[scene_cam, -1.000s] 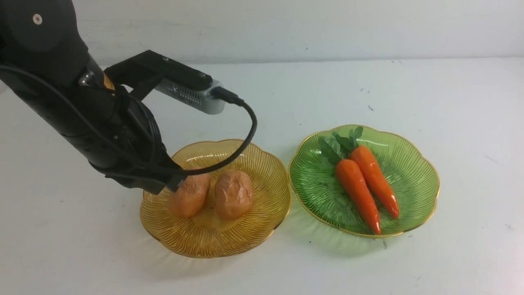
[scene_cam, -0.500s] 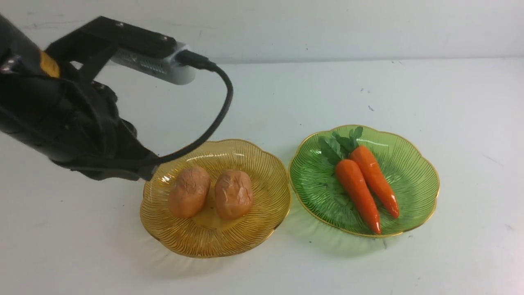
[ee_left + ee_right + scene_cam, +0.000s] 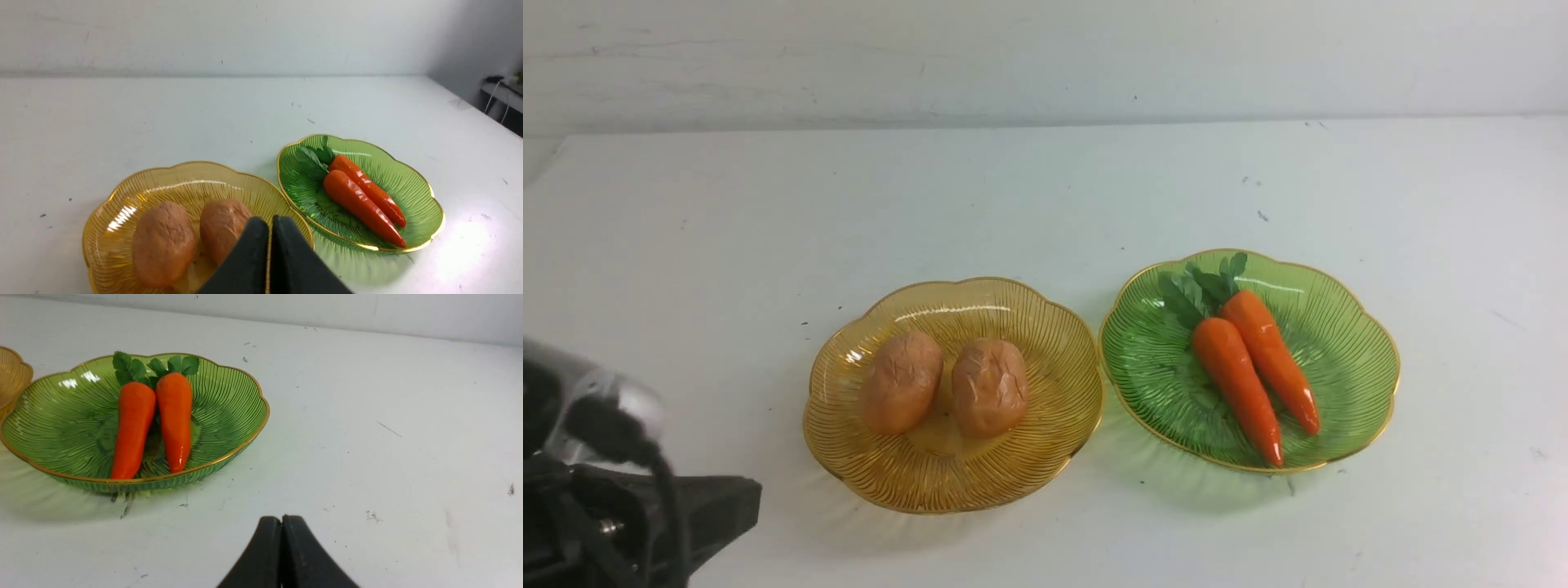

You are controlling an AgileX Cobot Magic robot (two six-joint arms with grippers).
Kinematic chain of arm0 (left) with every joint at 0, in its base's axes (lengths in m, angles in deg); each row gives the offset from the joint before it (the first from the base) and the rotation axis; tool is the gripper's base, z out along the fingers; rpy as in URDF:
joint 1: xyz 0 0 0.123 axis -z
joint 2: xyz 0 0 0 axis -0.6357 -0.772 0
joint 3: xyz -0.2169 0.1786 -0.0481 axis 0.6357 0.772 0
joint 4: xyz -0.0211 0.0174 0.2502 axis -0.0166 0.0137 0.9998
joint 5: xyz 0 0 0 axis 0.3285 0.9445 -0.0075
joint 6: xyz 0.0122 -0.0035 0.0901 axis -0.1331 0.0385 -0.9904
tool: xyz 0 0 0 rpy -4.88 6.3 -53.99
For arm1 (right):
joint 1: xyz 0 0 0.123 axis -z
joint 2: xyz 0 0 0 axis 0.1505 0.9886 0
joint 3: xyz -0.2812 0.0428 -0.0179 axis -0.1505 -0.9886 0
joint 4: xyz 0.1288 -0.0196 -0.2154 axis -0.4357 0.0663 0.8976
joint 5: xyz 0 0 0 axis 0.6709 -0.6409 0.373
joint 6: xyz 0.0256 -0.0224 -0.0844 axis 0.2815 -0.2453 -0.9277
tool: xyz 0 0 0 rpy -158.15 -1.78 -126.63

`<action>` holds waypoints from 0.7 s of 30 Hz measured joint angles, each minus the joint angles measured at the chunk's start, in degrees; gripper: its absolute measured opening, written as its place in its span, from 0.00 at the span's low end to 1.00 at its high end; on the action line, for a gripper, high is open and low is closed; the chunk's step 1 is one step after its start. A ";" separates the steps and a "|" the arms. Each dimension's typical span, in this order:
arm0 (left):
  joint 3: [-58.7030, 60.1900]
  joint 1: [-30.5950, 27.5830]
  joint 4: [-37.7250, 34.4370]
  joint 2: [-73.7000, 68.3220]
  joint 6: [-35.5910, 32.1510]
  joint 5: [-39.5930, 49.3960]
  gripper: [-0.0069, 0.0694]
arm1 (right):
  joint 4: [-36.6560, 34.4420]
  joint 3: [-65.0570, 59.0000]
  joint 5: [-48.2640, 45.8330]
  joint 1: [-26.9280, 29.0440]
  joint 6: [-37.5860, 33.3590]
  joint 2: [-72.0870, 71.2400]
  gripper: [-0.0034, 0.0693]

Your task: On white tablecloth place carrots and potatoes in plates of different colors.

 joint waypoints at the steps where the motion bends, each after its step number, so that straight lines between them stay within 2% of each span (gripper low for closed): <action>1: 0.06 0.00 0.00 0.00 0.00 -0.33 0.09 | 0.00 0.00 0.00 0.00 0.00 0.00 0.03; 11: 1.36 0.00 1.46 0.00 -2.22 -0.61 0.09 | 0.00 0.00 0.00 0.00 0.00 0.00 0.03; 15: 7.93 -0.20 6.37 4.25 -4.67 -0.67 0.09 | 0.00 0.00 0.00 0.00 0.00 0.00 0.03; 21: 20.57 -7.98 12.83 19.51 -3.19 -1.46 0.09 | 0.07 0.00 0.00 0.00 -0.39 0.00 0.03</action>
